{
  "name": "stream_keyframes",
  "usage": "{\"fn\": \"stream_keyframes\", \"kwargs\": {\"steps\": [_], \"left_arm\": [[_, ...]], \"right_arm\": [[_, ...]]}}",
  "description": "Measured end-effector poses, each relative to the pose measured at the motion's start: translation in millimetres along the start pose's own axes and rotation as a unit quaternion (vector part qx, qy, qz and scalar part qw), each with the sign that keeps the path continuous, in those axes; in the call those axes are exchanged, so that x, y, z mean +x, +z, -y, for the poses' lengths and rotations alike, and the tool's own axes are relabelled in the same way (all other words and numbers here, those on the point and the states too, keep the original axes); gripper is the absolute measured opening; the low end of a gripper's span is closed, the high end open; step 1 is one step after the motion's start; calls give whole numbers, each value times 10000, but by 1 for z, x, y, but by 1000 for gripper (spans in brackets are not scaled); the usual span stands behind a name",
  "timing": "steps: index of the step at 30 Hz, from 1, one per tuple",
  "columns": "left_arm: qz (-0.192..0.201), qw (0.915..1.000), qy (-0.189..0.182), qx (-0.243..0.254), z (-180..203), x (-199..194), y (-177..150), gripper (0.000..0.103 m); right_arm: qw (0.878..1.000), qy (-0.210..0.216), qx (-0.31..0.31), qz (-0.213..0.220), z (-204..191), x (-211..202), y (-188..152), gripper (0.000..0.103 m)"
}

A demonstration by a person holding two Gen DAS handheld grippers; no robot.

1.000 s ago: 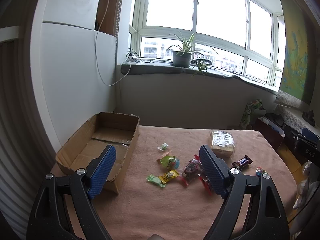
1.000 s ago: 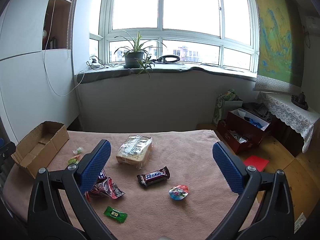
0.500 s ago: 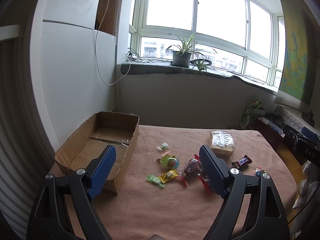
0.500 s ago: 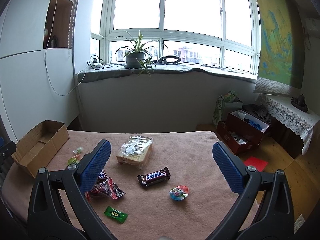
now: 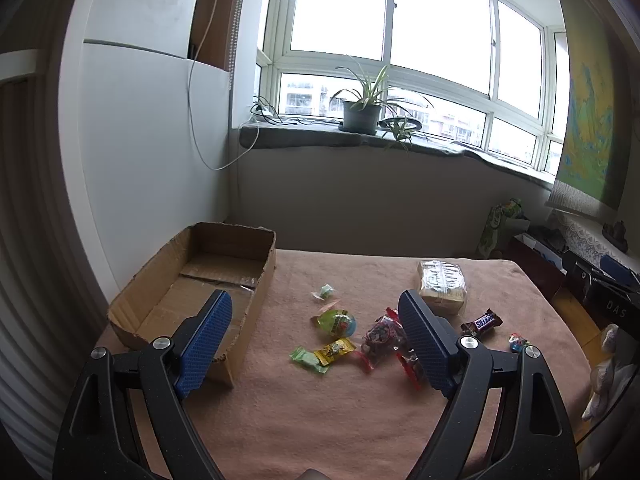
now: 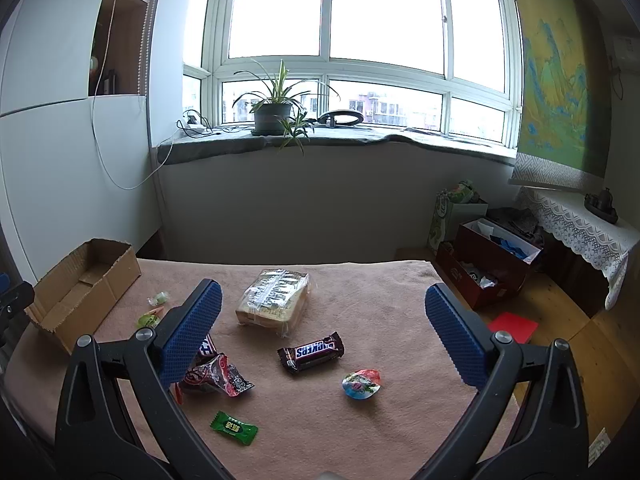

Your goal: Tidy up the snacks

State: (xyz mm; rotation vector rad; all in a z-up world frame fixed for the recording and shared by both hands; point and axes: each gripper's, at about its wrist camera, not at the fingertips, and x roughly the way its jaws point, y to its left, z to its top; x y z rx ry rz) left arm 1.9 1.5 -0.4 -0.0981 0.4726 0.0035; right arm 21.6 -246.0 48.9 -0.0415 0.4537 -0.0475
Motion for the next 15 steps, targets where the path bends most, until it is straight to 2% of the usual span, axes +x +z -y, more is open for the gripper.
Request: {"fn": "stream_keyframes", "kwargs": {"steps": [15], "left_arm": [[-8,10000,-10,3,1,0,0,85]], "right_arm": [[10000,23,-12,-19,-1,0,-1,103]]}}
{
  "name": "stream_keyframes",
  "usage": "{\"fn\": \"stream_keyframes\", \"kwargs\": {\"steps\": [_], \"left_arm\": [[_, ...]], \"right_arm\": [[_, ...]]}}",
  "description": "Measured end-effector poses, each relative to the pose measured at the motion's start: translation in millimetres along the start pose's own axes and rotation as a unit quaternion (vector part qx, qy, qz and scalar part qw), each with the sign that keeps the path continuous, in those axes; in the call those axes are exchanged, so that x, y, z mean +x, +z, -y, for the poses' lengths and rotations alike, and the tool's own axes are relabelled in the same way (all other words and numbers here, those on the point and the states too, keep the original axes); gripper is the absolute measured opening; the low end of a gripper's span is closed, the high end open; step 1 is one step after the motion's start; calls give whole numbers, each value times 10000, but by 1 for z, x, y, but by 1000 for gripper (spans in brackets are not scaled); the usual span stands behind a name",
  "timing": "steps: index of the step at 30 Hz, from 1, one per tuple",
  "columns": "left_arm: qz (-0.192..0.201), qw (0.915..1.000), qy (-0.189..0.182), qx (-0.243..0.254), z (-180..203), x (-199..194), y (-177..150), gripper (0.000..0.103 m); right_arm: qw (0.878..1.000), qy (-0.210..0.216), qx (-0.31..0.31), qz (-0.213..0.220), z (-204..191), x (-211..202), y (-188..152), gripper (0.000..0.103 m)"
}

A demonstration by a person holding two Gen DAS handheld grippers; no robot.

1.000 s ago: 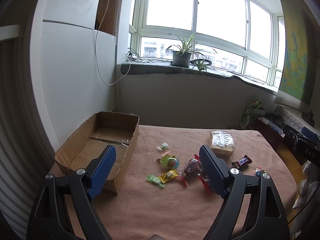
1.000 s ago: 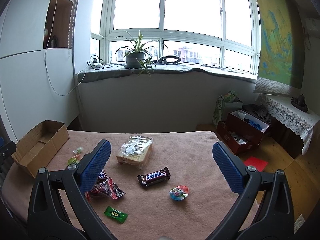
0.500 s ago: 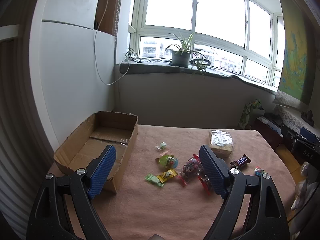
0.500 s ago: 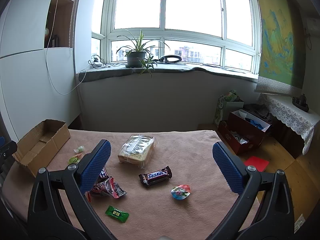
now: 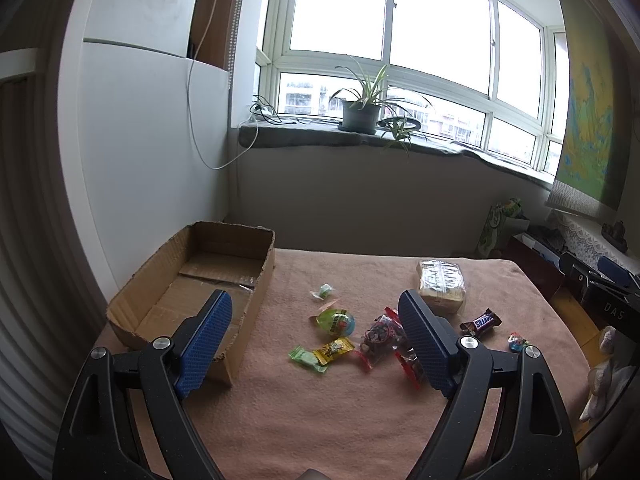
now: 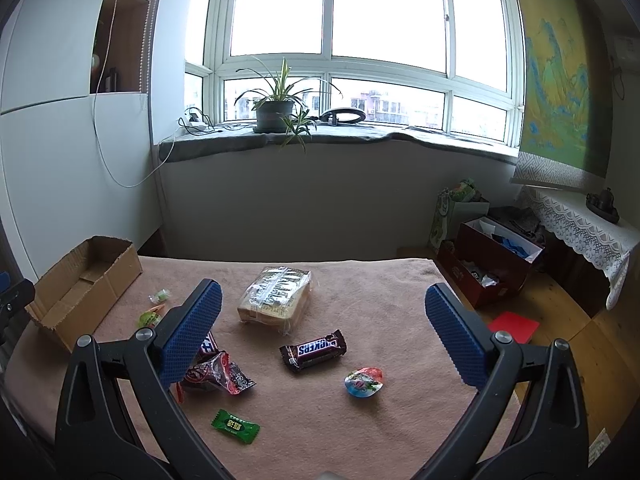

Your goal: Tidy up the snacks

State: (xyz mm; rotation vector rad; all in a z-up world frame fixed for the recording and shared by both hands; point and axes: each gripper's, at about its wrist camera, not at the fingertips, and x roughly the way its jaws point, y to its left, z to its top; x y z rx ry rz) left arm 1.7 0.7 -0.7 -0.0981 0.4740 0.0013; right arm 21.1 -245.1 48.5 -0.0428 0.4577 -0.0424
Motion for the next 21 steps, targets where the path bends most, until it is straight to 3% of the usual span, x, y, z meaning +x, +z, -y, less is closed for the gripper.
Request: {"fn": "stream_keyframes", "kwargs": {"steps": [21], "left_arm": [[-117,9998,-145,10,5,8,-3,85]], "right_arm": [[9999,34,13,-126,1,8,-8,103]]}}
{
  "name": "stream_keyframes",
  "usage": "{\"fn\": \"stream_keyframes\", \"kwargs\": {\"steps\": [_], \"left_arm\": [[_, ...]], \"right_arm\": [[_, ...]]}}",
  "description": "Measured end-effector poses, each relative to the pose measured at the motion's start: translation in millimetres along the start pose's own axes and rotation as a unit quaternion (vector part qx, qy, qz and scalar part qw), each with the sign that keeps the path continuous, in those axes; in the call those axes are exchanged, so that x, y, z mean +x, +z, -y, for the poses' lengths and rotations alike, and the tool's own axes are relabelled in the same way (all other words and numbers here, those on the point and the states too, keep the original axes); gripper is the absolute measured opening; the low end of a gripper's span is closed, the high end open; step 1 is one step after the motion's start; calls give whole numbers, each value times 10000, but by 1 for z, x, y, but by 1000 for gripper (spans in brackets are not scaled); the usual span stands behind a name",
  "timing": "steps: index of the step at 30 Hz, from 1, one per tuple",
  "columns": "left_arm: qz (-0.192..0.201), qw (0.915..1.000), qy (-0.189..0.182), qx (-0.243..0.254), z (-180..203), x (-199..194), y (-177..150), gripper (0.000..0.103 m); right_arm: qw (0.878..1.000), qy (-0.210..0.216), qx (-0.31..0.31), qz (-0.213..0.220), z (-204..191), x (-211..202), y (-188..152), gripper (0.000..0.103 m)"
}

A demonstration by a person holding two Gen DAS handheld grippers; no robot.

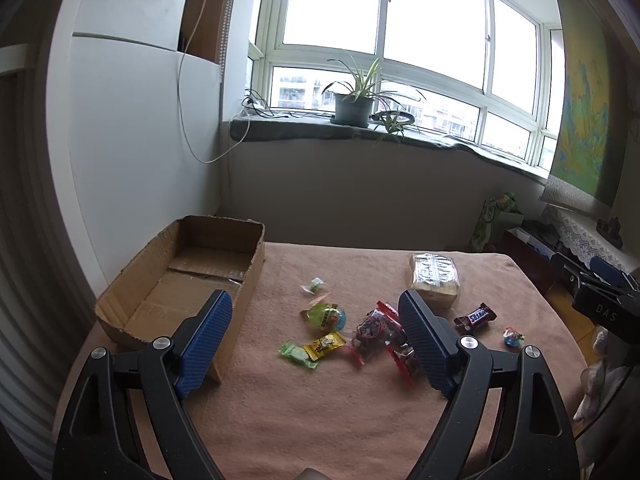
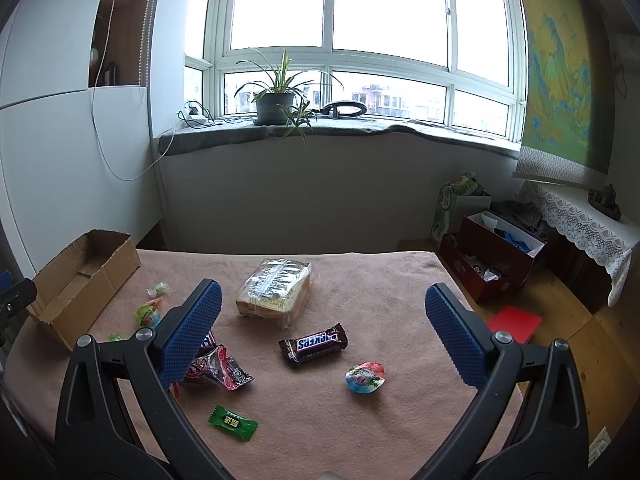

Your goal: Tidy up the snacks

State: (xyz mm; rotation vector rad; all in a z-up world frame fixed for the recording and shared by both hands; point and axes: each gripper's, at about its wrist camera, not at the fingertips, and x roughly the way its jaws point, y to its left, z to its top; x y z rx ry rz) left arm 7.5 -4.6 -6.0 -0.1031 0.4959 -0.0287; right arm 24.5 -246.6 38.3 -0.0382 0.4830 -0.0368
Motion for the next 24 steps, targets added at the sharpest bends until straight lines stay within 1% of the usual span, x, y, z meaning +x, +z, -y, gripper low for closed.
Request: {"fn": "stream_keyframes", "kwargs": {"steps": [4,8,14,16,20,24], "left_arm": [[-91,10000,-36,-19,1,8,0,85],[-225,9996,-148,-20,5,19,-1,85],[-498,9974,-519,-50,11,41,-3,85],[-581,9965,-603,-79,12,48,-5,85],[-805,9938,-753,-132,14,60,-12,85],[-1022,9913,-825,-90,16,68,-23,77]], "right_arm": [[10000,37,50,-67,6,8,-2,103],[9998,93,134,-142,14,17,-4,103],[9985,320,265,-349,23,33,-8,103],[9976,464,308,-412,25,38,-10,103],[9914,958,554,-700,31,52,-15,103],[9831,1339,706,-1030,32,68,-22,103]]}}
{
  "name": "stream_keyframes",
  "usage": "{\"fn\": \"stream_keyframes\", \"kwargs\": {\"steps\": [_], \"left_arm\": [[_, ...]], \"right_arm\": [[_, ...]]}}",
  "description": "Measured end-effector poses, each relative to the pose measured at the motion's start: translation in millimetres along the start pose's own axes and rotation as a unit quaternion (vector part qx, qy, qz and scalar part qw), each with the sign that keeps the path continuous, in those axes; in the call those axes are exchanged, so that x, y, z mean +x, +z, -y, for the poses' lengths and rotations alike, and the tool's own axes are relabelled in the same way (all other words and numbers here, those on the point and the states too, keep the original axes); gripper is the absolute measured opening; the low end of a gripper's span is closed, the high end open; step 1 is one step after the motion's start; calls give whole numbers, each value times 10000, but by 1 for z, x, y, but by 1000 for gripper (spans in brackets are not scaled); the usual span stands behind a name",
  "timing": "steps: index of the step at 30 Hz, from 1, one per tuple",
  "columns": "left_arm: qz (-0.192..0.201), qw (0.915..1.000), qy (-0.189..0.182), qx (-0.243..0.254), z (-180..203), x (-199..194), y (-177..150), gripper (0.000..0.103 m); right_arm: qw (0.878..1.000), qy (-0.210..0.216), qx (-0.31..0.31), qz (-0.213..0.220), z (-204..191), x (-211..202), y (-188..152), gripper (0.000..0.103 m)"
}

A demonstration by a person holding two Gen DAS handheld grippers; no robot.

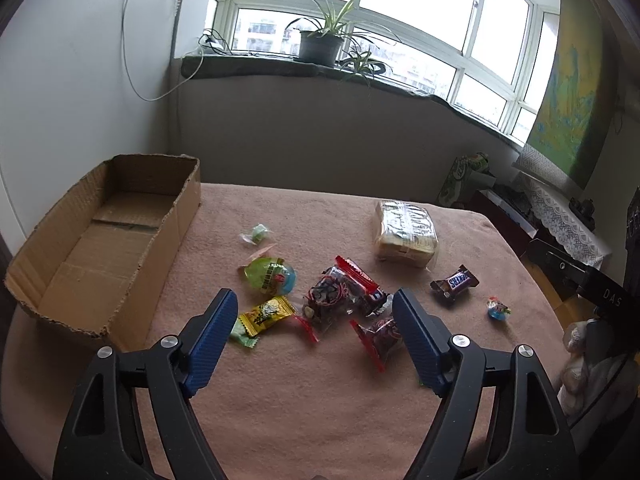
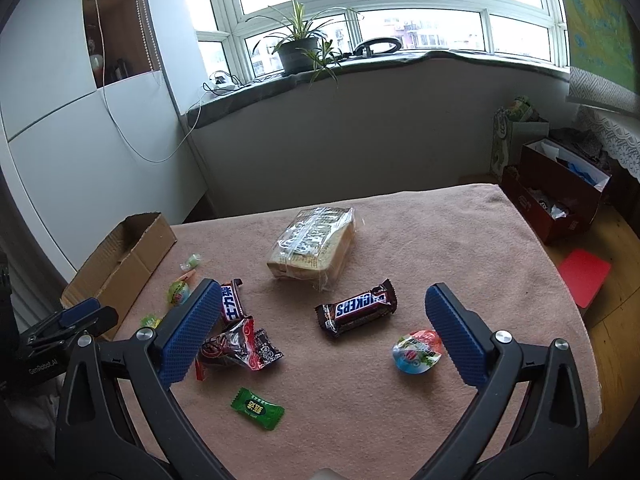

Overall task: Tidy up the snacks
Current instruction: 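Grasp the round egg-shaped candy with the right tool while the left tool grasps the clear bag of dark candy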

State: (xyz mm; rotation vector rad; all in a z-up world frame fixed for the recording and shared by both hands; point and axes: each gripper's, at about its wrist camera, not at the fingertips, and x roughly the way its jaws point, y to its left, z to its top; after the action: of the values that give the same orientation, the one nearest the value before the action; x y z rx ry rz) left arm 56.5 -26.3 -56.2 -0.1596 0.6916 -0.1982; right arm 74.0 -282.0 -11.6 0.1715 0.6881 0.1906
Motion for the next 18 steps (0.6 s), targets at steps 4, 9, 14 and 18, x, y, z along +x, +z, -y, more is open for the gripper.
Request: {"fn": "stream_keyframes", "kwargs": {"steps": [4,9,14,18], "left_arm": [[-201,9995,-117,227,9,7,-9,66],[-399,9972,-273,570,25,20,-14,62],[-571,9926,-402,991,46,33,-16,62],[-666,9889,-438,1251,56,44,-17,62]], "right_arm": [[9994,96,286,-174,19,9,1,103],[9963,16,762,-385,57,17,5,96],[9943,-36,886,-588,80,27,10,89],[9938,-30,778,-791,82,35,10,88]]}}
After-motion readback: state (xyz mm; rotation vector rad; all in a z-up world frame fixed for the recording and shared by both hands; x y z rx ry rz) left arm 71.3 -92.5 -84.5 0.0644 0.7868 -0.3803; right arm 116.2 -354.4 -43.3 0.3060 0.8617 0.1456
